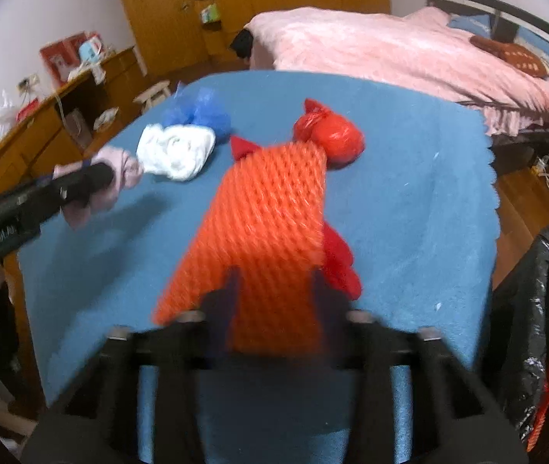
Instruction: Collect trash
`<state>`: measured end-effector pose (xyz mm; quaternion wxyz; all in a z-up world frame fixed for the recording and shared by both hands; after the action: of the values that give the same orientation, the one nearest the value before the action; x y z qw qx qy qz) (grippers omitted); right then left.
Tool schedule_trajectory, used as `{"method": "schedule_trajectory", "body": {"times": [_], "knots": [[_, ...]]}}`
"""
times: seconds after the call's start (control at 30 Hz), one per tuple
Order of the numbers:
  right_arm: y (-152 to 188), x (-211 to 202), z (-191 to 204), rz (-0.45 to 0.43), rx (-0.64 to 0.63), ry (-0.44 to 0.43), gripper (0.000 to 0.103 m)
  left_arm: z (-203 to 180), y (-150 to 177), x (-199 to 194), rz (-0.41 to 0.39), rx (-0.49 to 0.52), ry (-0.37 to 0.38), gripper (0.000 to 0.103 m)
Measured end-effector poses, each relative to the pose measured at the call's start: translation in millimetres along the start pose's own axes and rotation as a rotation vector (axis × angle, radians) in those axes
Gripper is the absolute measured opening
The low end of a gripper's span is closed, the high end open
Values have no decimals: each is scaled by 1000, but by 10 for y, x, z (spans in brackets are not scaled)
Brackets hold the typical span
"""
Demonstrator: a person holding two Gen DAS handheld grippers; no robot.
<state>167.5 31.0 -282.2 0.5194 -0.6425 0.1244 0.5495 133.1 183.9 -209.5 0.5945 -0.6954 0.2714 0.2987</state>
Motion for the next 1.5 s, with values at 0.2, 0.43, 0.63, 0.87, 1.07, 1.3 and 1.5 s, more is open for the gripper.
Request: {"method": "schedule_trajectory", "body": {"times": [0.2,0.43,0.63,0.87,1.07,1.3,1.5], "knots": [[7,-62,66,-15,-34,-23,0,-19,-4,14,1,4,2,32],[-7,-96,115,-23,-6,-50,16,-8,-4,20,0,6,-1,32],[-64,-46,77,-35,15,-19,46,35,-3,34,6,0,-8,32],[-57,64,132,-6,-5,-4,68,83,31,46,8,-11,-12,32],[-22,176,183,-15,-68,67,58,99,45,52,9,-19,-12,32],[-85,42,87,-42,-15,-5,15,124,50,43,7,-25,-8,32],[-173,-243,59,-91,5,-51,13,95,48,-7,-2,-23,-2,32]]}}
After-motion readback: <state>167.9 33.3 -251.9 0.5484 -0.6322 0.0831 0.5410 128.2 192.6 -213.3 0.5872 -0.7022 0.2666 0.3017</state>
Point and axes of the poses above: each gripper's, at about its wrist camera, not at the fingertips, and x roughly the way its jaws point, z to its left, y to its underside, the point moved 8 cm from there along x, roughly the way its jaws point, and after that the axes turned 6 degrees about z, right-handed, at the moved point
